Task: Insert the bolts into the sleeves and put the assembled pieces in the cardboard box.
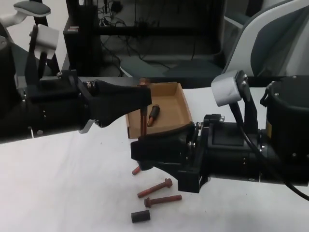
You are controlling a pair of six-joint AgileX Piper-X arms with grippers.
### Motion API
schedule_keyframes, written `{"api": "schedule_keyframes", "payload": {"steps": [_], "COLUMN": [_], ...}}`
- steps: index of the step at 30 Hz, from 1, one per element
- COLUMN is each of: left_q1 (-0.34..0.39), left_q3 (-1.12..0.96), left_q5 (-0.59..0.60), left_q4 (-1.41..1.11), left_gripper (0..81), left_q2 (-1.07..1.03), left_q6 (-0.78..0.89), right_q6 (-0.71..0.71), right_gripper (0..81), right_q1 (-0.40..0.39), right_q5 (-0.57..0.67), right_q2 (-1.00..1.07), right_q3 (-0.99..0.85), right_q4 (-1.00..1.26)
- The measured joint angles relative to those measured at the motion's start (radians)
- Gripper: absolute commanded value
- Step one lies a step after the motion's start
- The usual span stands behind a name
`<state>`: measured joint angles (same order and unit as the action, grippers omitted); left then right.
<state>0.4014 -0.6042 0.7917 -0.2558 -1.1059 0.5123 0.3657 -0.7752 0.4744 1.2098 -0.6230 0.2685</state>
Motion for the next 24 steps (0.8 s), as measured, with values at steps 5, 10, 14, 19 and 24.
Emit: {"api": "schedule_keyframes", "payload": {"steps": [5,10,14,19,24], "left_q1": [0.0,0.0,0.0,0.0,0.0], "left_q3": [0.0,0.0,0.0,0.0,0.0], "left_q5": [-0.031,-0.042,-0.047,-0.071,-0.087], "left_q4": [-0.026,-0.036,-0.036,-0.038,-0.04], "left_gripper": [1.7,1.7,1.7,1.7,1.7], "left_q2": [0.0,0.0,0.0,0.0,0.0], "left_q6": [0.0,0.011,0.03,0.057,0.086], "right_q6": [0.0,0.001,0.001,0.014,0.029], "right_gripper": [0.6,0.6,0.6,0.6,0.6], "right_q1": [0.0,0.0,0.0,0.0,0.0], "right_q5": [0.0,-0.003,-0.03,-0.063,-0.085], "right_q2": [0.0,0.0,0.0,0.0,0.0], "right_q3": [0.0,0.0,0.0,0.0,0.0], "right_q4": [-0.004,-0.031,-0.032,-0.034,-0.037]}}
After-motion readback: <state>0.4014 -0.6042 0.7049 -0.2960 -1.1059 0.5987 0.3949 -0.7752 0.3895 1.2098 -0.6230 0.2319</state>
